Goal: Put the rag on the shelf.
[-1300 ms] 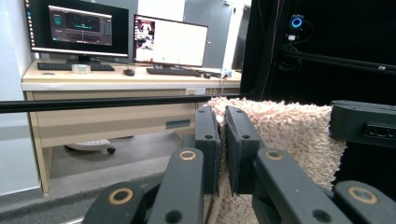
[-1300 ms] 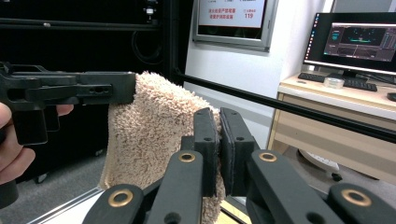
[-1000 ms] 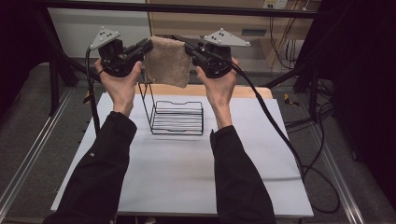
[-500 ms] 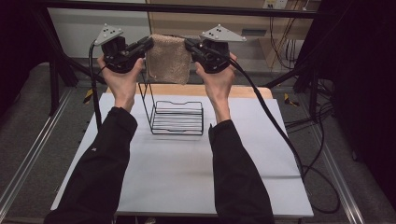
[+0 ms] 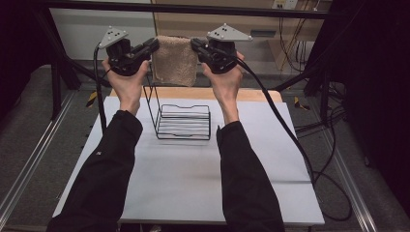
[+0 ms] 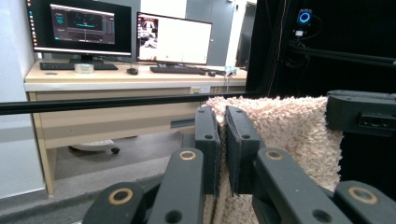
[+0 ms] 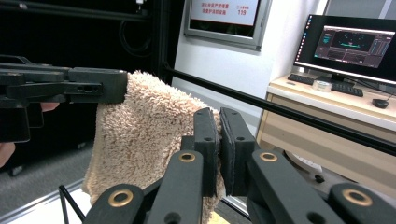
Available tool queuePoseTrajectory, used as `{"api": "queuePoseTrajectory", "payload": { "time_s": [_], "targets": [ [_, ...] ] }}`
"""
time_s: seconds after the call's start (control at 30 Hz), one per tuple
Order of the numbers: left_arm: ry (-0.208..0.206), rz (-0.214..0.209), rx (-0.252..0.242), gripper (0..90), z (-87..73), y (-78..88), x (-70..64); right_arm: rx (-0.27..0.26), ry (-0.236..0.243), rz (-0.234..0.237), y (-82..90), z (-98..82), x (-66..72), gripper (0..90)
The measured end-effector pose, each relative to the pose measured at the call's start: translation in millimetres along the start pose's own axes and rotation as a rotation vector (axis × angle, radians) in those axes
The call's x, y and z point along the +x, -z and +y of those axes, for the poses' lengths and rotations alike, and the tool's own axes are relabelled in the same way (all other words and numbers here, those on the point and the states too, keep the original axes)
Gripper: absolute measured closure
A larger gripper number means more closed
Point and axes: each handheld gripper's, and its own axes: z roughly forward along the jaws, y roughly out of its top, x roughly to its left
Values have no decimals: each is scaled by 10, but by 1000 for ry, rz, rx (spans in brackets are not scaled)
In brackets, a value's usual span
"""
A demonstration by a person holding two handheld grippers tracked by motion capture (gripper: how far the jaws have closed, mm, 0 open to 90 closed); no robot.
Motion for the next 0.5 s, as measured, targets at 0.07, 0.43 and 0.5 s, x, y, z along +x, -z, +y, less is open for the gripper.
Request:
{"api": "queuePoseTrajectory", "payload": {
  "time_s": [0.07,0.43,0.5],
  "targets": [
    [-9,2,13,841,-26,-3,15,10,10,1,-18,-12,4,862],
    [-8,-1,19,842,-164,60,76,27,10,36,-81,-129,30,861],
    [-11,-7,19,842,-196,87,73,32,14,41,-70,-158,46,861]
  ]
}}
